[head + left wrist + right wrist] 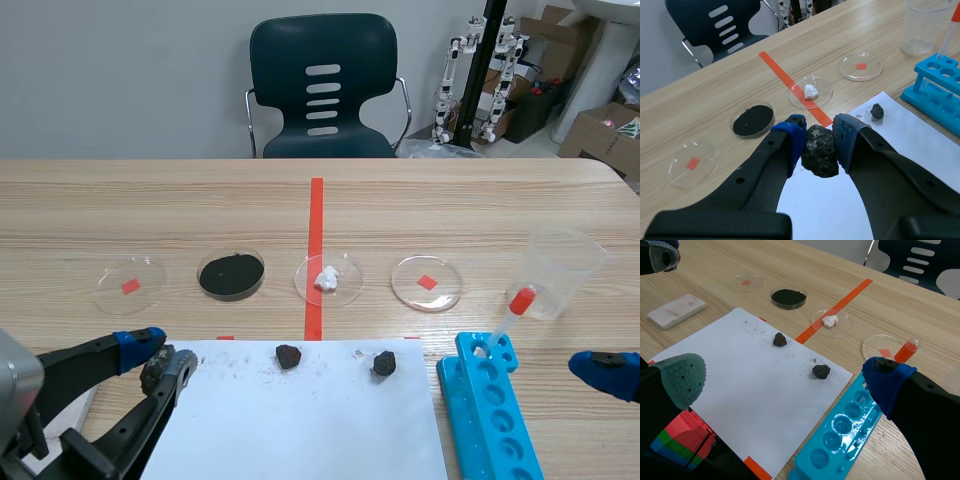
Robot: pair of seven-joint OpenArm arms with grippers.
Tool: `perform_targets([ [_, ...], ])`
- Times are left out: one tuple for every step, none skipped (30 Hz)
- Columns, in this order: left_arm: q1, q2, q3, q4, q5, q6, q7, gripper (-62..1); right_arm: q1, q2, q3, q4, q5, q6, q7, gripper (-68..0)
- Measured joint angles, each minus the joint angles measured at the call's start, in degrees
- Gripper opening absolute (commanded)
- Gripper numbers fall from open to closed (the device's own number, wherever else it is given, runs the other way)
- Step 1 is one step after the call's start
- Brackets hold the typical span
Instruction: Pick up the left mineral with the left hand
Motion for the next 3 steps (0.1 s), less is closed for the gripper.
perform_targets([
  [0.0, 0.0, 0.0, 0.0, 0.0, 0.0, 0.0, -52.4, 0.0, 0.0, 0.0, 0.0, 0.0, 0.0, 0.0, 0.4],
  [0.0, 0.0, 0.0, 0.0, 0.0, 0.0, 0.0, -52.4, 0.0, 0.0, 0.0, 0.0, 0.0, 0.0, 0.0, 0.4],
  [0.0, 0.0, 0.0, 0.0, 0.0, 0.0, 0.0, -52.4, 0.0, 0.0, 0.0, 0.0, 0.0, 0.0, 0.0, 0.4],
])
